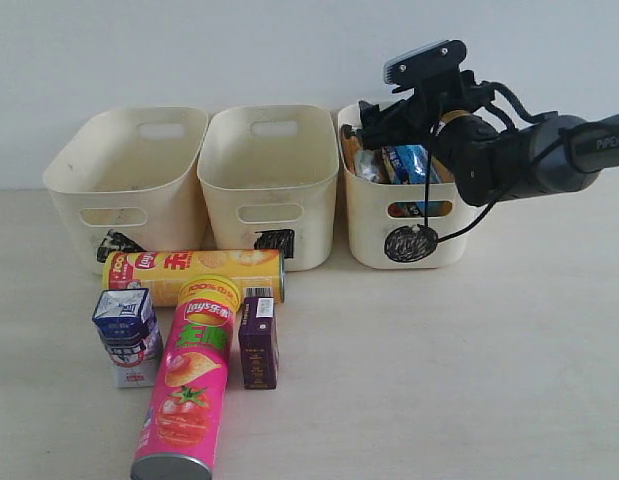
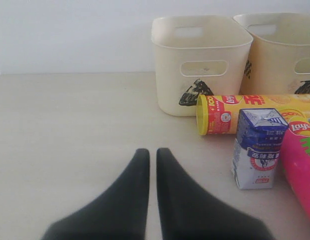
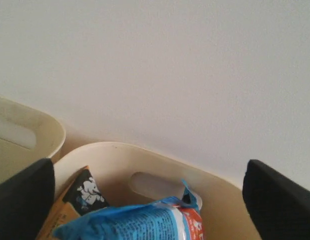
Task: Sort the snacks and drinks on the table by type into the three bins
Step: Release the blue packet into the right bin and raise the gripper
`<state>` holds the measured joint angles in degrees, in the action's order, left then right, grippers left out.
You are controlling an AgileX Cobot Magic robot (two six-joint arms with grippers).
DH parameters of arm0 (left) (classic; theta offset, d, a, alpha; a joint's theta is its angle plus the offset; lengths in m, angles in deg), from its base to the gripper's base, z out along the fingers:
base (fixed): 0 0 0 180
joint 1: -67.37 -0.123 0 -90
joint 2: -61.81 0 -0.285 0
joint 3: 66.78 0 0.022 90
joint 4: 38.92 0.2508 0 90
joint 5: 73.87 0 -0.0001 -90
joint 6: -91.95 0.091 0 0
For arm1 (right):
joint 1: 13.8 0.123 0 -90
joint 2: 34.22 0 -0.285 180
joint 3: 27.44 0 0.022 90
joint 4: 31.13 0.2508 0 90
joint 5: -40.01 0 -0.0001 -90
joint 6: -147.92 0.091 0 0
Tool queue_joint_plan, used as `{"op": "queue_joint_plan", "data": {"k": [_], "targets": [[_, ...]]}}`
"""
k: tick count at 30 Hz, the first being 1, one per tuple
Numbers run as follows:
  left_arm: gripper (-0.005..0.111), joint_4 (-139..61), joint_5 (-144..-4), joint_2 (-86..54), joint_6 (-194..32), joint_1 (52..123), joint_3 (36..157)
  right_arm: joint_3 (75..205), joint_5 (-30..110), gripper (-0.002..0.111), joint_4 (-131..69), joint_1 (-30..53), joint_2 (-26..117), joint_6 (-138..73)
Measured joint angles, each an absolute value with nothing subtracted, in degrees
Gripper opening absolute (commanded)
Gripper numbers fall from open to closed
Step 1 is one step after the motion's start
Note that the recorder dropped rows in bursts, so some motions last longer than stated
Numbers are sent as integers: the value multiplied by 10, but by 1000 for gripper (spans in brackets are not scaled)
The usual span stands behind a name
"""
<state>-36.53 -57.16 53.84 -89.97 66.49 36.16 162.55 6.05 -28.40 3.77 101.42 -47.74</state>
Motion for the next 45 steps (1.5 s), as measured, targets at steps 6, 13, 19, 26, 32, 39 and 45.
{"op": "queue_joint_plan", "data": {"k": [6,13,19,26,32,39,45], "targets": [[4,-365,-572,538,-900,665,362,1626,175,76,-283,38,953,-479],[4,-365,-572,538,-900,665,362,1626,334,7,-283,38,871,-479],[4,-365,-572,538,-900,665,362,1626,471,0,-282,38,824,-479],[4,-365,-572,538,-900,665,362,1626,591,0,-282,38,796,-477],[4,-365,-572,538,-900,665,362,1626,683,0,-282,38,766,-484],[4,-365,-572,538,-900,665,362,1626,780,0,-282,50,740,-485],[4,-365,-572,538,-900,665,362,1626,841,0,-282,75,722,-470]]}}
